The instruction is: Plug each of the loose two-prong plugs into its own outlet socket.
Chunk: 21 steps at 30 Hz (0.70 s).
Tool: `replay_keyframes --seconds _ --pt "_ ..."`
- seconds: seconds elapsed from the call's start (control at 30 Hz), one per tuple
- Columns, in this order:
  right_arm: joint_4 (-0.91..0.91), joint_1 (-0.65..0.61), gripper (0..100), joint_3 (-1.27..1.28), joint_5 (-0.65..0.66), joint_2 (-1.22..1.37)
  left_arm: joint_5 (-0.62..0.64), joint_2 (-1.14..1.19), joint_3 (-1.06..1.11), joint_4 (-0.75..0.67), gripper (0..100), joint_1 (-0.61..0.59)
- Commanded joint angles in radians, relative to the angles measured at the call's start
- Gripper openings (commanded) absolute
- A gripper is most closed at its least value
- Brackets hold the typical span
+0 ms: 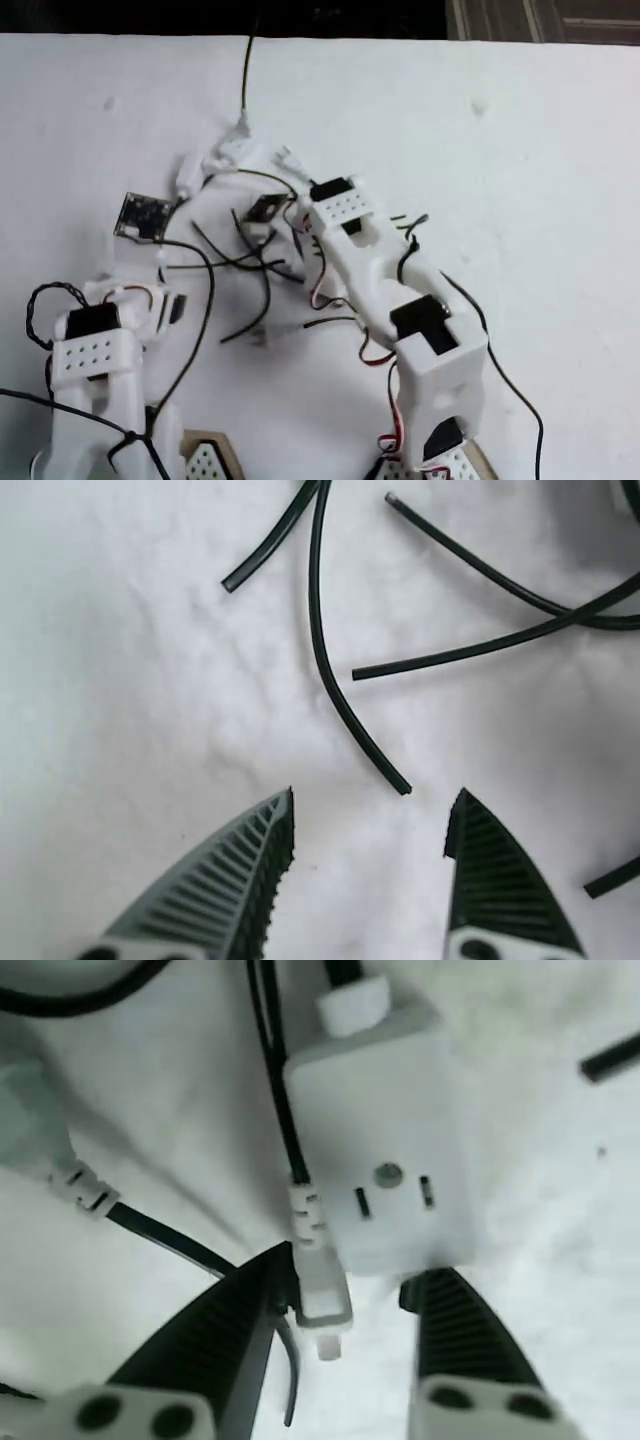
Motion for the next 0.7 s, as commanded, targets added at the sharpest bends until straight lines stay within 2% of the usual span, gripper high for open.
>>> replay_keyframes --seconds 0.0,0.07,0.33,0.67 --pt "-0.010 -0.047 5.1 -0.008 0.009 -0.001 -0.008 -0.025 -0.006 0.002 25 -0.010" --pt "-0.005 -0.053 1.7 -0.008 0.009 -0.007 -0.008 -0.025 -0.006 0.002 25 -0.010" --pt "0.090 -0.041 1.7 -0.005 0.006 -0.128 -0.008 -0.025 -0.006 0.002 25 -0.010" --pt "0.222 0.077 1.7 0.011 0.002 -0.460 -0.008 -0.025 -0.006 0.002 25 -0.010"
